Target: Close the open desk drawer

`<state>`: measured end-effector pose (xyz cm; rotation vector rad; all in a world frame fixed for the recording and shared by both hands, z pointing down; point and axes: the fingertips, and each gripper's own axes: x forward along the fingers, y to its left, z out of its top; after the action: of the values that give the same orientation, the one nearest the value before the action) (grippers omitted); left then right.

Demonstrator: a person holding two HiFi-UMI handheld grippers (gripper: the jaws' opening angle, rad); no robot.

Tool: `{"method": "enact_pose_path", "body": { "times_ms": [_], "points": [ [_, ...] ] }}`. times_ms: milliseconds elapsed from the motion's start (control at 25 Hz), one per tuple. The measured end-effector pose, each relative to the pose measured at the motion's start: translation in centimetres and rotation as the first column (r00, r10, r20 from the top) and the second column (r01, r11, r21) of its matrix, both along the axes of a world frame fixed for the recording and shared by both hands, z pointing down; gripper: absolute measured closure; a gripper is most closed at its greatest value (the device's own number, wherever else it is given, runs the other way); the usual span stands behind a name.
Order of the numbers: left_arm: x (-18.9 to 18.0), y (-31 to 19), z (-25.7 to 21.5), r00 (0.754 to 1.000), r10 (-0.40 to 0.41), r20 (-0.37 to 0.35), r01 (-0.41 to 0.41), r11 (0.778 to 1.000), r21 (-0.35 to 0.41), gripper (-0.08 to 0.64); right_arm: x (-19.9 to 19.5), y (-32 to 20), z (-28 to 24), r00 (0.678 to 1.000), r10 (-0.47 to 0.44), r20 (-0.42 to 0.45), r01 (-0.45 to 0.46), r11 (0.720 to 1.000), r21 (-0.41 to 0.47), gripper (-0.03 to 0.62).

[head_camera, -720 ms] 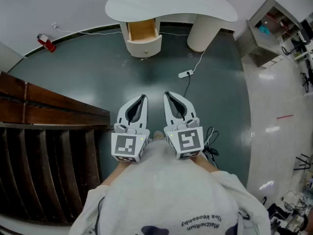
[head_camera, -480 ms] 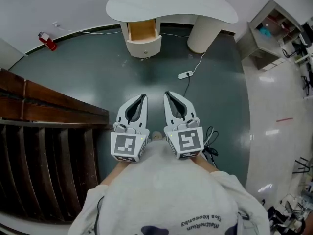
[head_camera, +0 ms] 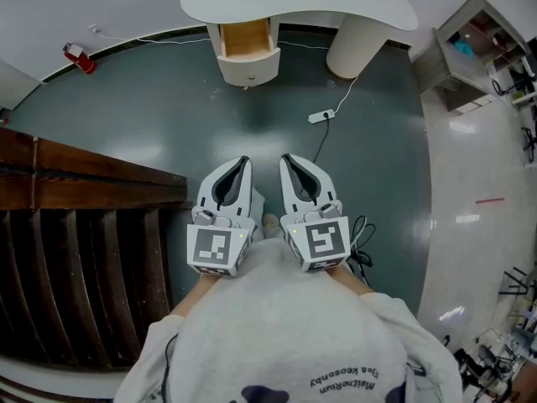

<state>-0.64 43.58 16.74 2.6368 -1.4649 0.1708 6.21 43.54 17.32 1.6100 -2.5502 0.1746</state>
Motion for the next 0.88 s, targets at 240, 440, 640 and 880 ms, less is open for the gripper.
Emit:
{"method": "enact_pose_path", "body": {
  "times_ms": [240, 440, 640, 880],
  "points": [
    [-1.0, -3.7, 1.0, 1.000, 0.018, -0.006, -0.018, 1.000, -0.007, 0.552, -0.7, -3.7, 0.8, 1.000, 0.019, 0.003, -0.019, 1.000, -0.019, 0.575],
    [-1.5, -8.5, 0.9, 0.999, 0.050, -0.019, -0.050, 0.999, -0.007, 0.554, -1.4, -8.4, 0.6, 0.999, 0.039, -0.012, -0.039, 0.999, -0.014, 0.575],
    [-3.2, -13.2, 1.0, 0.996, 0.086, -0.020, -0.087, 0.996, -0.015, 0.554, -2.9, -12.7, 0.6, 0.997, 0.069, -0.027, -0.069, 0.997, -0.018, 0.575],
    [-3.7, -16.0, 1.8, 0.995, 0.100, -0.028, -0.101, 0.994, -0.044, 0.554, -3.3, -14.8, 1.5, 0.995, 0.092, -0.029, -0.093, 0.995, -0.047, 0.575]
  ]
}}
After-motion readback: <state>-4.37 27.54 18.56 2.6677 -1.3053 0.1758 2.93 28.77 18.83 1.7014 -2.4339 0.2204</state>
